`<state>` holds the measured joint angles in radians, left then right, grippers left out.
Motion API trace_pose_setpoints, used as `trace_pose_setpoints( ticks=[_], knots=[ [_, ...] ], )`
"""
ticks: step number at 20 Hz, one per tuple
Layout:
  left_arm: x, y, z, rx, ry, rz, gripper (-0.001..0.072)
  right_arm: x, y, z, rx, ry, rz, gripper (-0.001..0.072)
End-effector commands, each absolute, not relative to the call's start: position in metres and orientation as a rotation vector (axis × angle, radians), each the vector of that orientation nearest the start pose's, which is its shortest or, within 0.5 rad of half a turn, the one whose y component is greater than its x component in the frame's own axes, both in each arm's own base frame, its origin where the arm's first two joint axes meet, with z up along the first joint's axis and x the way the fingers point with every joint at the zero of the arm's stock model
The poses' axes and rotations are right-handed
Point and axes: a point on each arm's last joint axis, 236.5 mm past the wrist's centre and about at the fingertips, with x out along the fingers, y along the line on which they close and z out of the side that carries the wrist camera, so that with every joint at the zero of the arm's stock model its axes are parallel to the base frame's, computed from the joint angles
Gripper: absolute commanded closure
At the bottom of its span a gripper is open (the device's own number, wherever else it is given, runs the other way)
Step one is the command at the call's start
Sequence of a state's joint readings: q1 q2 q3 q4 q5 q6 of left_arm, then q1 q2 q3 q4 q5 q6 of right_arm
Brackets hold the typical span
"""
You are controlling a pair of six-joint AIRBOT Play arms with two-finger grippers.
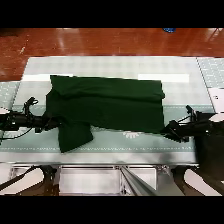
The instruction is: Fold the shirts.
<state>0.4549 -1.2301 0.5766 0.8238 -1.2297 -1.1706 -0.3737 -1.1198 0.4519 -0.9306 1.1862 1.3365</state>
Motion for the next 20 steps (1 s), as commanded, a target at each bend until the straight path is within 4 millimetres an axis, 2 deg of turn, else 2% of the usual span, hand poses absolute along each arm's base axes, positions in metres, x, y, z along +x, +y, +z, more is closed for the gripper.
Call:
trace_pose_setpoints(
  ticks=[1, 2, 3, 4, 5, 8, 11, 13, 16, 20],
  knots=[
    [0.251, -0.047, -0.083, -0.891, 1.473, -0.25, 0.0682, 0.243, 0.071, -0.114, 0.927, 1.47, 0.091, 0.0304],
    [0.252, -0.046, -0.083, -0.891, 1.47, -0.247, 0.0682, 0.254, 0.078, -0.113, 0.95, 1.439, 0.11, 0.0308],
    [0.252, -0.046, -0.083, -0.891, 1.47, -0.247, 0.0682, 0.263, 0.084, -0.11, 0.949, 1.417, 0.138, 0.0356],
    [0.252, -0.046, -0.083, -0.89, 1.469, -0.248, 0.0682, 0.271, 0.088, -0.105, 0.927, 1.395, 0.166, 0.0499],
    [0.254, -0.045, -0.082, -0.887, 1.466, -0.248, 0.0682, 0.279, 0.089, -0.098, 0.891, 1.375, 0.199, 0.0697],
    [0.269, -0.04, -0.065, -0.858, 1.435, -0.277, 0.0682, 0.286, 0.087, -0.069, 0.794, 1.393, 0.317, 0.0691],
    [0.291, -0.035, -0.03, -0.814, 1.385, -0.341, 0.0682, 0.293, 0.084, -0.047, 0.723, 1.401, 0.378, 0.0691],
    [0.312, -0.03, -0.007, -0.791, 1.315, -0.361, 0.0682, 0.31, 0.081, -0.032, 0.706, 1.348, 0.386, 0.0691],
    [0.35, -0.018, 0.017, -0.766, 1.226, -0.323, 0.0682, 0.344, 0.07, -0.012, 0.682, 1.25, 0.355, 0.0691],
    [0.402, -0.023, 0.034, -0.72, 1.196, -0.369, 0.0682, 0.389, 0.054, -0.006, 0.685, 1.182, 0.309, 0.0691]
  ],
)
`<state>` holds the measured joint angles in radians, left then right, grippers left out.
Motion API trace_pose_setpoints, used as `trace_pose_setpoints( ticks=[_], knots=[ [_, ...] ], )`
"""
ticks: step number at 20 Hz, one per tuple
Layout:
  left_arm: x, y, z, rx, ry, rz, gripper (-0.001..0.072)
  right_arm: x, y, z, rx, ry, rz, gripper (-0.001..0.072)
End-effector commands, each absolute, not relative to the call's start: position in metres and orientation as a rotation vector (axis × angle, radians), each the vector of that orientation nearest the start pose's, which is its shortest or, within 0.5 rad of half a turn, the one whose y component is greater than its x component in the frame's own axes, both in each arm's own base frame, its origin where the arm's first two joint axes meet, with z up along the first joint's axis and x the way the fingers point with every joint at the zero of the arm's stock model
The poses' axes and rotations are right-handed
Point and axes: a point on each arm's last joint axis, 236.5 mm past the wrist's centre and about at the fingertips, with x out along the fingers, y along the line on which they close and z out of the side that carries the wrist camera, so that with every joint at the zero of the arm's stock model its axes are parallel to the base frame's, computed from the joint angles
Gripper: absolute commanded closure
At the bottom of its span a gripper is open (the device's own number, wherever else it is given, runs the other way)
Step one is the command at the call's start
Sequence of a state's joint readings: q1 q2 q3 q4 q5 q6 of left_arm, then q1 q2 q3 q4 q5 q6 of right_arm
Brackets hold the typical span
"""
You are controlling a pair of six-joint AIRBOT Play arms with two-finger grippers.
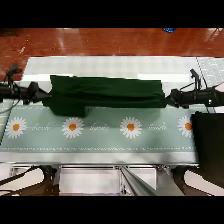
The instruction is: Fold the shirts.
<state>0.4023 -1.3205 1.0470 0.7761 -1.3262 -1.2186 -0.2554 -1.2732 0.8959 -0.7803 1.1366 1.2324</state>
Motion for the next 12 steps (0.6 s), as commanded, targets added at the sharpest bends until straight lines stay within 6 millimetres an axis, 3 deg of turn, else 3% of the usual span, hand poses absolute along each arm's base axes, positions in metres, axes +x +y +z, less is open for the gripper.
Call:
trace_pose_setpoints(
  ticks=[1, 7, 12],
  knots=[
    [0.415, -0.023, 0.032, -0.729, 1.203, -0.367, 0.0682, 0.4, 0.052, -0.006, 0.689, 1.176, 0.311, 0.0691],
    [0.49, -0.04, 0.0, -0.736, 1.251, -0.396, 0.0682, 0.463, 0.046, -0.02, 0.712, 1.146, 0.322, 0.0691],
    [0.527, -0.037, -0.033, -0.791, 1.264, -0.352, 0.0682, 0.503, 0.039, -0.043, 0.766, 1.128, 0.285, 0.0691]
  ],
)
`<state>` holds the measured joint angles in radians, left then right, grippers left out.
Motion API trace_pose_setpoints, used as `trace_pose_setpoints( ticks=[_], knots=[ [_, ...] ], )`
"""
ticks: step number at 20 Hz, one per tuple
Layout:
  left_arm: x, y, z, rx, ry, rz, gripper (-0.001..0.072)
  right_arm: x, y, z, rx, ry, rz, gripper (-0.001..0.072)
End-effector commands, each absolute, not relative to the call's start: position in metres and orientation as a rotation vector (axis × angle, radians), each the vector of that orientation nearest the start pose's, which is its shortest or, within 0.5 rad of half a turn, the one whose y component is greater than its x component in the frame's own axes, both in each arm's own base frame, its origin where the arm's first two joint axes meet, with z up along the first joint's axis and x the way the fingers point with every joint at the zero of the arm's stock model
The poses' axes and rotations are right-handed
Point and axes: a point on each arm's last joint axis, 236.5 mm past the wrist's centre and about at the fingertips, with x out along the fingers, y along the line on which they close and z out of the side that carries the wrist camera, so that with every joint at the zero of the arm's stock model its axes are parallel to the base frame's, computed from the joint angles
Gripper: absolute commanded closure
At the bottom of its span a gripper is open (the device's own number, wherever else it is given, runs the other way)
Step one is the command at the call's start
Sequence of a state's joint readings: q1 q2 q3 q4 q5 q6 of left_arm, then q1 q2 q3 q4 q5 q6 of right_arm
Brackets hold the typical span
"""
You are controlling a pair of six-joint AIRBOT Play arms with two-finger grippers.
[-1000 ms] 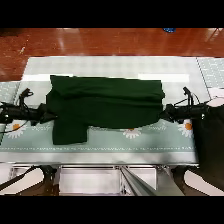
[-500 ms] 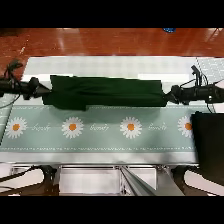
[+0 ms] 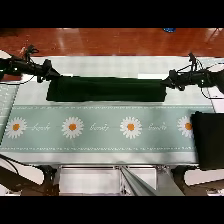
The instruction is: Fold the shirts.
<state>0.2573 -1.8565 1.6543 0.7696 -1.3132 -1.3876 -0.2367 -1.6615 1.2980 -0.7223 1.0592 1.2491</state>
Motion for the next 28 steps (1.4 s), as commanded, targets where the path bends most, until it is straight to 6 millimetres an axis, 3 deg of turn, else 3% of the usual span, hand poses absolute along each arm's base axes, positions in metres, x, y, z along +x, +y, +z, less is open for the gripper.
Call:
trace_pose_setpoints(
  ticks=[1, 2, 3, 4, 5, 7, 9, 12, 14, 17, 20, 22, 26, 27, 28],
  knots=[
    [0.531, -0.036, -0.038, -0.791, 1.253, -0.341, 0.0682, 0.509, 0.037, -0.047, 0.775, 1.122, 0.273, 0.0691],
    [0.536, -0.037, -0.041, -0.791, 1.242, -0.332, 0.0681, 0.514, 0.036, -0.05, 0.791, 1.111, 0.264, 0.069],
    [0.539, -0.04, -0.043, -0.786, 1.234, -0.33, 0.0643, 0.518, 0.033, -0.053, 0.806, 1.098, 0.25, 0.0626],
    [0.538, -0.047, -0.044, -0.78, 1.243, -0.342, 0.0454, 0.522, 0.03, -0.055, 0.806, 1.085, 0.236, 0.0396],
    [0.532, -0.055, -0.042, -0.756, 1.265, -0.377, 0.0233, 0.525, 0.028, -0.056, 0.802, 1.072, 0.225, 0.0299],
    [0.522, -0.052, -0.03, -0.709, 1.293, -0.438, 0.0202, 0.524, 0.012, -0.049, 0.811, 1.058, 0.209, 0.0299],
    [0.506, -0.028, -0.013, -0.683, 1.351, -0.425, 0.0202, 0.51, -0.015, -0.044, 0.834, 1.084, 0.17, 0.0299],
    [0.466, 0.007, 0.018, -0.582, 1.425, -0.417, 0.0203, 0.472, -0.052, -0.063, 0.816, 1.22, 0.08, 0.0299],
    [0.454, 0.014, 0.041, -0.532, 1.386, -0.398, 0.0203, 0.46, -0.058, -0.076, 0.817, 1.26, 0.038, 0.0299],
    [0.446, 0.002, 0.064, -0.507, 1.252, -0.349, 0.0203, 0.463, -0.04, -0.09, 0.848, 1.266, 0.051, 0.03],
    [0.431, -0.021, 0.07, -0.523, 1.107, -0.263, 0.0203, 0.477, -0.01, -0.098, 0.906, 1.253, 0.109, 0.0299],
    [0.413, -0.041, 0.065, -0.511, 1.054, -0.249, 0.0203, 0.486, 0.013, -0.101, 0.933, 1.242, 0.152, 0.03],
    [0.379, -0.091, 0.037, -0.475, 1.125, -0.328, 0.0203, 0.488, 0.059, -0.1, 0.908, 1.273, 0.246, 0.0316],
    [0.377, -0.103, 0.035, -0.458, 1.134, -0.353, 0.0203, 0.487, 0.07, -0.097, 0.884, 1.283, 0.282, 0.041],
    [0.379, -0.113, 0.034, -0.446, 1.126, -0.371, 0.0203, 0.487, 0.078, -0.092, 0.857, 1.284, 0.32, 0.0588]
  ],
)
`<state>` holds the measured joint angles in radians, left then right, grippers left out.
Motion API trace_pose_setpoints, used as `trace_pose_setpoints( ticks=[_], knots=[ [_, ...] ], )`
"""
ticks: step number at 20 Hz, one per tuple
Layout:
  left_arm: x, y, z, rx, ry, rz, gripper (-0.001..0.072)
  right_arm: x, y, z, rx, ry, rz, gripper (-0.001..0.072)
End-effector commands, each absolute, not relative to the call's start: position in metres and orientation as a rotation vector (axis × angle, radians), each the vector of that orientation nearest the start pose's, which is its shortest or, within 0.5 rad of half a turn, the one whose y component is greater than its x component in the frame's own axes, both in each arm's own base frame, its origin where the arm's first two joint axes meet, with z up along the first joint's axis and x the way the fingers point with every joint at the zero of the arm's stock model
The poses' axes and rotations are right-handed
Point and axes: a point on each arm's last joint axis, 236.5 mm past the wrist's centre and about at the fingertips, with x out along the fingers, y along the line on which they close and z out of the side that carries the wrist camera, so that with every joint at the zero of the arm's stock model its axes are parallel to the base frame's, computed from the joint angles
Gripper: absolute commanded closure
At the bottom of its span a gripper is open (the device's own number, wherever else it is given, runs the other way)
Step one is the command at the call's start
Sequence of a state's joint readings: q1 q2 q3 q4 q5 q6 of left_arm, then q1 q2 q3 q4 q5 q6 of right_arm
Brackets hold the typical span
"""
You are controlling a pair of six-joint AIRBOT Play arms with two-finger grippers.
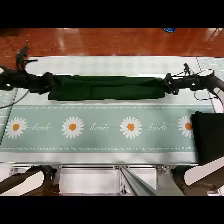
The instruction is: Fold the shirts.
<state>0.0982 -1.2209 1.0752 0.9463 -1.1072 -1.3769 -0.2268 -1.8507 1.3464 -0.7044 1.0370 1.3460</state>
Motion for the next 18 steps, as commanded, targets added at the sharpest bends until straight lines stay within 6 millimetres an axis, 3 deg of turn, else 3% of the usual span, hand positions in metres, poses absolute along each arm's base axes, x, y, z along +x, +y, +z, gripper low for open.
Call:
trace_pose_setpoints(
  ticks=[1, 4, 6, 7, 10, 12, 15, 18],
  knots=[
    [0.382, -0.123, 0.035, -0.431, 1.106, -0.384, 0.0203, 0.489, 0.08, -0.085, 0.84, 1.27, 0.338, 0.0691],
    [0.387, -0.149, 0.04, -0.394, 1.06, -0.425, 0.0229, 0.484, 0.062, -0.049, 0.756, 1.23, 0.319, 0.0692],
    [0.385, -0.171, 0.043, -0.375, 1.043, -0.466, 0.0639, 0.465, 0.048, -0.015, 0.647, 1.207, 0.308, 0.0692],
    [0.387, -0.188, 0.048, -0.369, 1.01, -0.508, 0.0681, 0.451, 0.046, 0.002, 0.604, 1.192, 0.31, 0.0691],
    [0.384, -0.261, 0.067, -0.327, 0.893, -0.674, 0.0682, 0.393, 0.05, 0.052, 0.497, 1.132, 0.313, 0.0692],
    [0.379, -0.313, 0.061, -0.281, 0.906, -0.761, 0.0683, 0.348, 0.062, 0.077, 0.483, 1.089, 0.332, 0.0692],
    [0.367, -0.379, 0.021, -0.252, 1.074, -0.849, 0.0683, 0.29, 0.082, 0.108, 0.518, 1.006, 0.348, 0.0691],
    [0.33, -0.424, -0.035, -0.16, 1.323, -0.967, 0.0683, 0.255, 0.092, 0.136, 0.528, 0.931, 0.352, 0.0691]
  ],
)
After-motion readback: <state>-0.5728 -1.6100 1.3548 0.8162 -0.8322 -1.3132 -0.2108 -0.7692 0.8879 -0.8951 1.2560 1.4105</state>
